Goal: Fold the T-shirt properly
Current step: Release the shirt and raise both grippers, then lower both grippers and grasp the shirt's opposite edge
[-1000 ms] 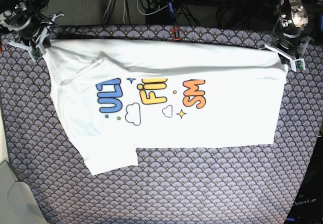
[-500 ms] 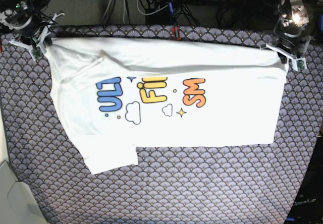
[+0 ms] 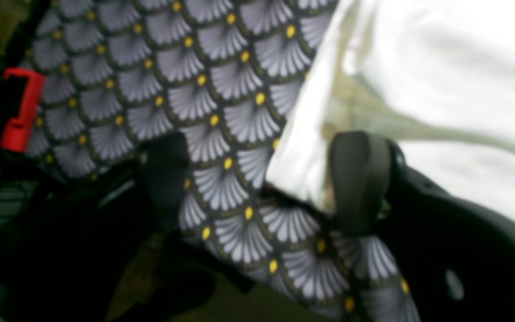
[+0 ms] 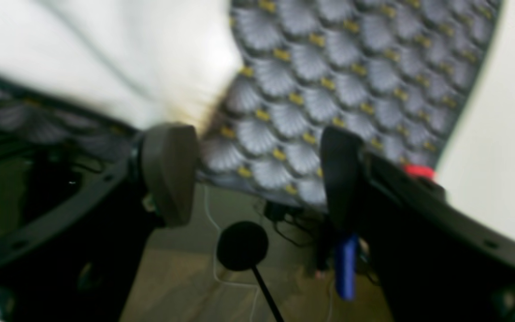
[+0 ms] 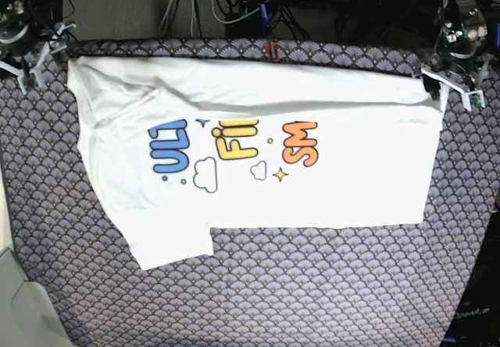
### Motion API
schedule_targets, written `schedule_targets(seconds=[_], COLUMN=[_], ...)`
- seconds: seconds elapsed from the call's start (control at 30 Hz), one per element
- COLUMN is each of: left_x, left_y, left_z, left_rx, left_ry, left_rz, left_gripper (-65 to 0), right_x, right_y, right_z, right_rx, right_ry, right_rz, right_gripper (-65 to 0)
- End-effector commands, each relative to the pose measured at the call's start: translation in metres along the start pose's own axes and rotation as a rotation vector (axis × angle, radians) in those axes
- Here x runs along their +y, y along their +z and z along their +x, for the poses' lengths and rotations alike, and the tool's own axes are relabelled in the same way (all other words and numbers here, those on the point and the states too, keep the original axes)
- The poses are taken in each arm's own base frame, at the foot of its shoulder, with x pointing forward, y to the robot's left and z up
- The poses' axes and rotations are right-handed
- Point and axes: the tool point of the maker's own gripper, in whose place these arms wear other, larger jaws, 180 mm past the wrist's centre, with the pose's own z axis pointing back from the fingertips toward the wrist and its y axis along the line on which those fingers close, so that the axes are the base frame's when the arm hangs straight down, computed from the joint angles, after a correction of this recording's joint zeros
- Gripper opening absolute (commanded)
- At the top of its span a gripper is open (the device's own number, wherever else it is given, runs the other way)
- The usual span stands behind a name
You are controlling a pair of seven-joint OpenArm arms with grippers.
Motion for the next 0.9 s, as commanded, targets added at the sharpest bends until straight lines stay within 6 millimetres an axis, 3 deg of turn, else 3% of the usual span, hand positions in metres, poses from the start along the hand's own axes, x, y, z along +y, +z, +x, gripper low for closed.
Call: schedule_targets(seconds=[0.0, 0.2, 0.27, 0.33, 0.47, 0.63, 0.87], left_x=[0.013, 0.02, 0.017, 0.012, -0.025, -0.07, -0.109], left_y=[0.005, 0.015, 0.013, 0.01, -0.015, -0.057, -0.095], left_z=[0.028, 0.095, 0.118, 0.143, 0.18, 0.201, 0.222], left_rx=[-0.087, -0.256, -0.309, -0.362, -0.404, -0.356, -0.292], left_ry=[-0.011, 0.014, 0.033, 0.06, 0.09, 0.105, 0.1], left_rz=[0.031, 0.059, 0.059, 0.053, -0.025, -0.11, -0.169], left_gripper=[-15.4, -15.2, -15.2, -15.2, -15.1, -15.1, -15.2], right_x=[-0.013, -0.044, -0.057, -0.056, -0.054, -0.046, -0.038], right_y=[0.004, 0.003, -0.001, -0.012, -0.035, -0.068, -0.116], right_z=[0.01, 0.048, 0.069, 0.091, 0.148, 0.204, 0.24], right_rx=[-0.032, -0.104, -0.116, -0.126, -0.169, -0.185, -0.133], right_ry=[0.012, 0.041, 0.075, 0.111, 0.173, 0.201, 0.153], right_rz=[-0.031, -0.1, -0.118, -0.101, -0.066, 0.004, 0.115], right_gripper=[-20.5, -20.5, -20.5, -20.5, -20.5, -20.5, -20.5])
